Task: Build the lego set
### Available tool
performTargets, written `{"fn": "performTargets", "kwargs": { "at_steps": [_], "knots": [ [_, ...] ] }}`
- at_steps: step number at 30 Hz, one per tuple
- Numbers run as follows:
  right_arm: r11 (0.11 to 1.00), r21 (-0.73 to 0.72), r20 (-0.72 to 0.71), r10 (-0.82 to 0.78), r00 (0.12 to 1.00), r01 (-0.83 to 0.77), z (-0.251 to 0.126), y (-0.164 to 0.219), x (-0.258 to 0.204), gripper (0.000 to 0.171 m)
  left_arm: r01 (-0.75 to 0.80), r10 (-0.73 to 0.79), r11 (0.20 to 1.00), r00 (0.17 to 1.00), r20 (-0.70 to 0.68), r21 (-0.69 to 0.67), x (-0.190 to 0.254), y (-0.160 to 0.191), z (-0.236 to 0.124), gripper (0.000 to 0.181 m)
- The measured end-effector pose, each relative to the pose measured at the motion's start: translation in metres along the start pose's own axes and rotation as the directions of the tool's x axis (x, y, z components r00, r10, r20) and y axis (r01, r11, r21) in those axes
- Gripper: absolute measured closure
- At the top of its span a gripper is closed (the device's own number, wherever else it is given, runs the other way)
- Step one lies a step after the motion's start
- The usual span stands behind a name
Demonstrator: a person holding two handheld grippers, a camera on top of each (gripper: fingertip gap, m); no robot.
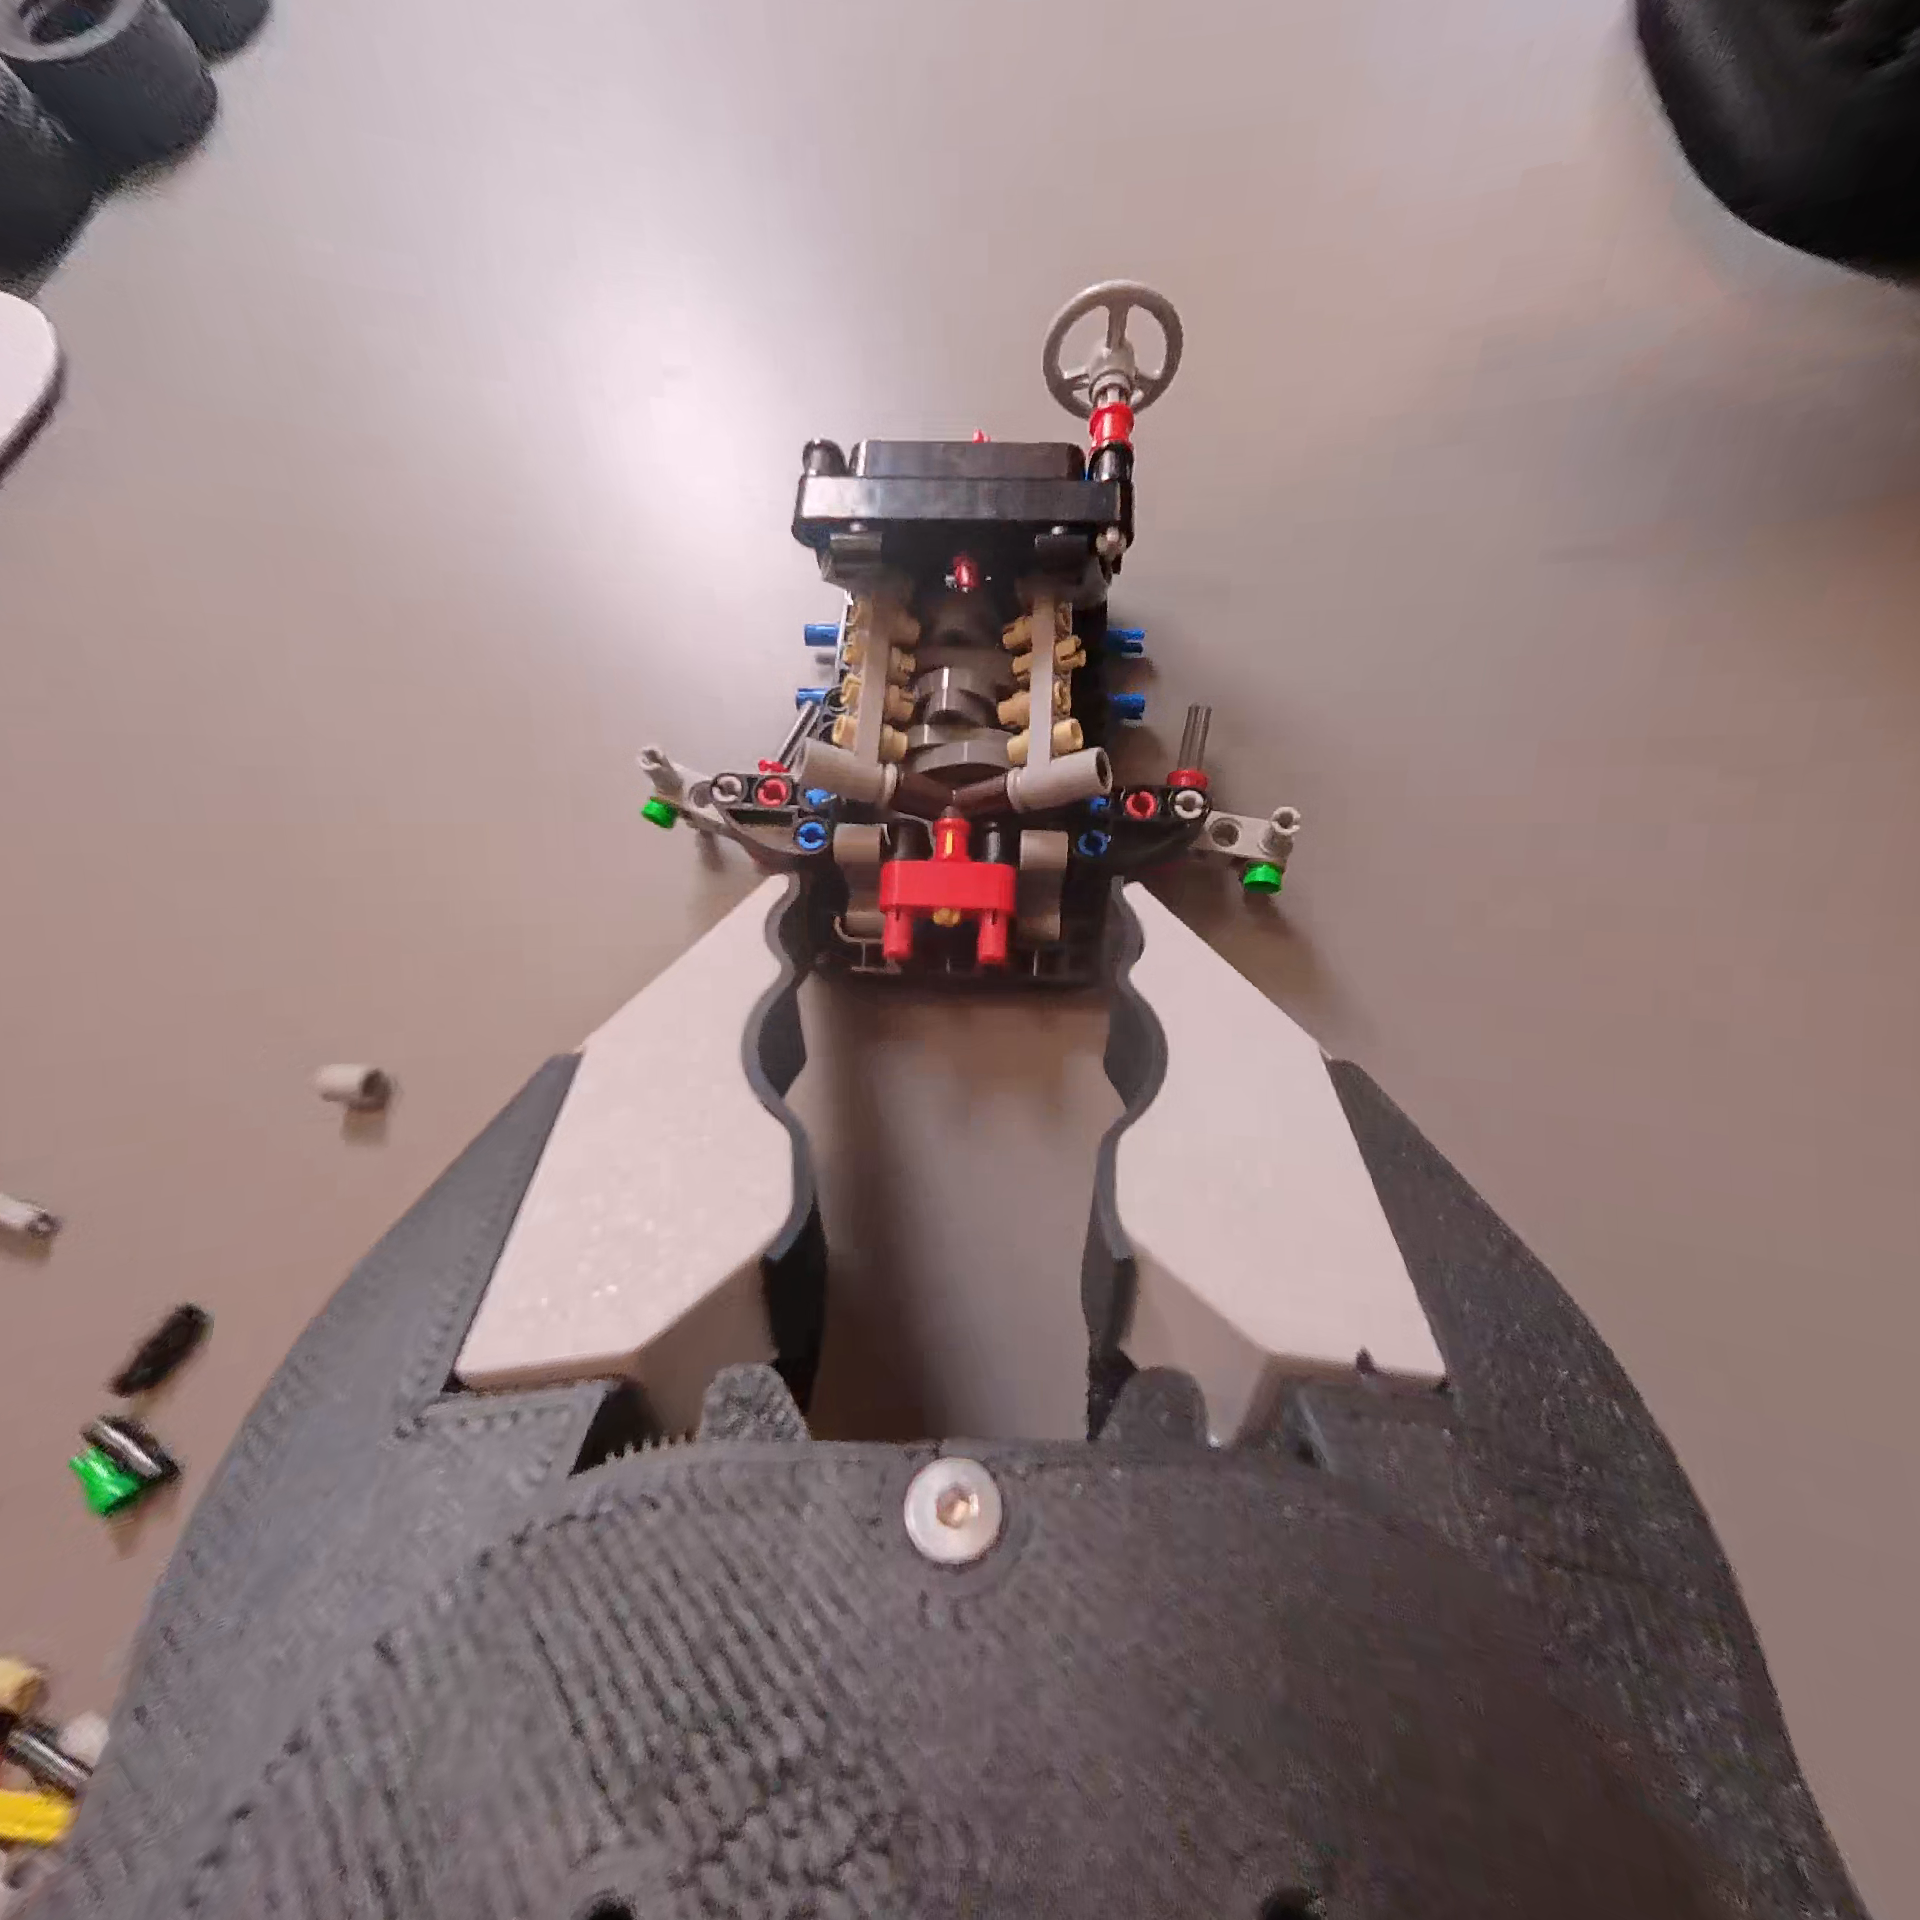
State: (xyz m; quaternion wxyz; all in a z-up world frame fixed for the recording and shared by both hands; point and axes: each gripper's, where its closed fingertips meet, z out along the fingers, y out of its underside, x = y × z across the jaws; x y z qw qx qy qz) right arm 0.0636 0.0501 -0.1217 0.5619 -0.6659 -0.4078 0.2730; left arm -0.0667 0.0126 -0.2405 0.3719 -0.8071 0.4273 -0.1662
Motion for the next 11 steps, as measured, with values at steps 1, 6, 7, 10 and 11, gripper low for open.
{"fn": "performTargets", "kwargs": {
  "at_steps": [1,6,7,10,11],
  "knots": [
    [1.000,0.008,0.011,0.003,1.000,-0.003,0.001,-0.002,0.000,0.119,-0.006,0.006,1.000,1.000,0.015,-0.001,-0.011,-0.004,0.005,0.126],
    [1.000,0.016,0.023,0.008,1.000,-0.008,0.000,-0.002,0.009,0.118,-0.008,0.006,0.999,0.999,0.044,0.033,-0.075,-0.028,0.037,0.125],
    [1.000,0.015,0.026,0.012,1.000,-0.012,-0.002,-0.001,0.011,0.118,-0.001,-0.001,0.999,0.999,0.051,0.042,-0.088,-0.031,0.041,0.125],
    [1.000,-0.001,-0.002,0.016,1.000,-0.016,-0.013,0.007,0.022,0.117,0.054,-0.059,0.996,0.995,0.079,0.066,-0.119,-0.037,0.036,0.116],
    [1.000,-0.004,-0.013,0.020,1.000,-0.020,-0.019,0.010,0.025,0.117,0.062,-0.070,0.994,0.994,0.084,0.094,-0.123,-0.041,0.028,0.115]
  ]
}}
